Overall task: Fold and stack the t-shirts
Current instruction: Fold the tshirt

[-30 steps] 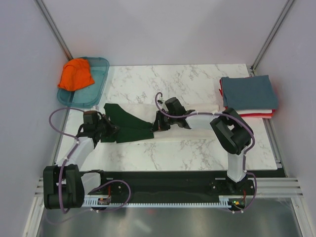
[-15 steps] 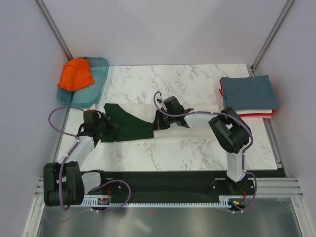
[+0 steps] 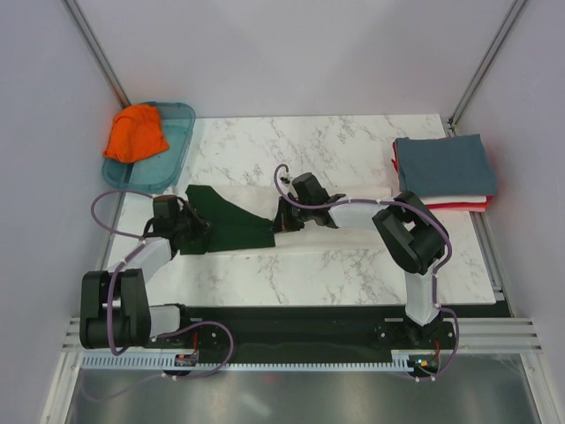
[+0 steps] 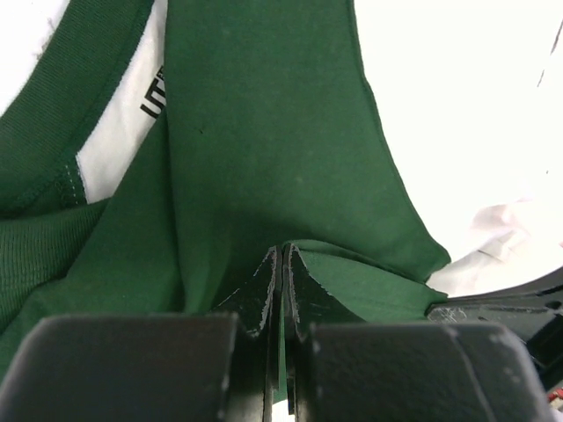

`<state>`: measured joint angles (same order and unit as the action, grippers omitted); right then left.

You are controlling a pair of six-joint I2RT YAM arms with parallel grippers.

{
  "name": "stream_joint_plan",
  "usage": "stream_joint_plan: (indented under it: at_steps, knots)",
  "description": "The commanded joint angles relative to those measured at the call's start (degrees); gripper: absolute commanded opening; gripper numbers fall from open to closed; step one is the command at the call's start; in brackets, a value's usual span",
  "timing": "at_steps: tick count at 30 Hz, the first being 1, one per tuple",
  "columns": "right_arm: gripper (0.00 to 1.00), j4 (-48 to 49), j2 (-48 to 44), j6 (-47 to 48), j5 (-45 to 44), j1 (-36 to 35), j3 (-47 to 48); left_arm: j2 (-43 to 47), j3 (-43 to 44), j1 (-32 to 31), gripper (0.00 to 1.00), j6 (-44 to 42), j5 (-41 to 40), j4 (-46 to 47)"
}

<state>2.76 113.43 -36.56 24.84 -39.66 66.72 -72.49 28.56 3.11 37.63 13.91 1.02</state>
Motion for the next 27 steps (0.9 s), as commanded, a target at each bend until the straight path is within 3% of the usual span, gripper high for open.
stream_joint_plan:
  at_steps: [1,3,4,7,10,17,21,27]
  knots:
    - [0.03,0.4,0.92,1.31,-1.46,-0.24,2.27,-2.12,2.47,-0.13,0.04,-0.71,-1.52,4.43]
    - [0.1,0.31,1.01,1.31,-1.72,-0.16,2.28,-3.09,2.99,-0.13,0.1,-0.97,-1.52,4.43]
    - [0.22,0.4,0.92,1.31,-1.73,-0.24,2.1,-3.45,3.17,-0.04,0.21,-1.15,-1.17,4.35]
    - [0.33,0.14,-1.18,1.57,-2.78,-0.16,0.96,-1.96,2.47,-0.04,0.45,-1.5,-0.82,4.26]
    - [0.42,-1.0,-3.29,2.54,-4.18,-0.16,-0.35,4.09,0.71,-0.56,0.54,-1.77,-2.48,2.68]
    - [0.39,-2.59,-8.22,2.98,-5.51,-0.68,-0.63,12.11,1.77,-2.23,0.48,-0.63,-0.12,-5.85]
    - [0.22,-2.24,-6.64,1.14,-1.82,-2.96,1.39,11.58,1.15,-2.41,0.43,1.31,3.48,-5.15]
    - [0.08,4.17,-0.41,-4.75,4.78,-3.41,2.19,5.26,-1.22,-2.5,0.35,3.5,6.04,-1.28]
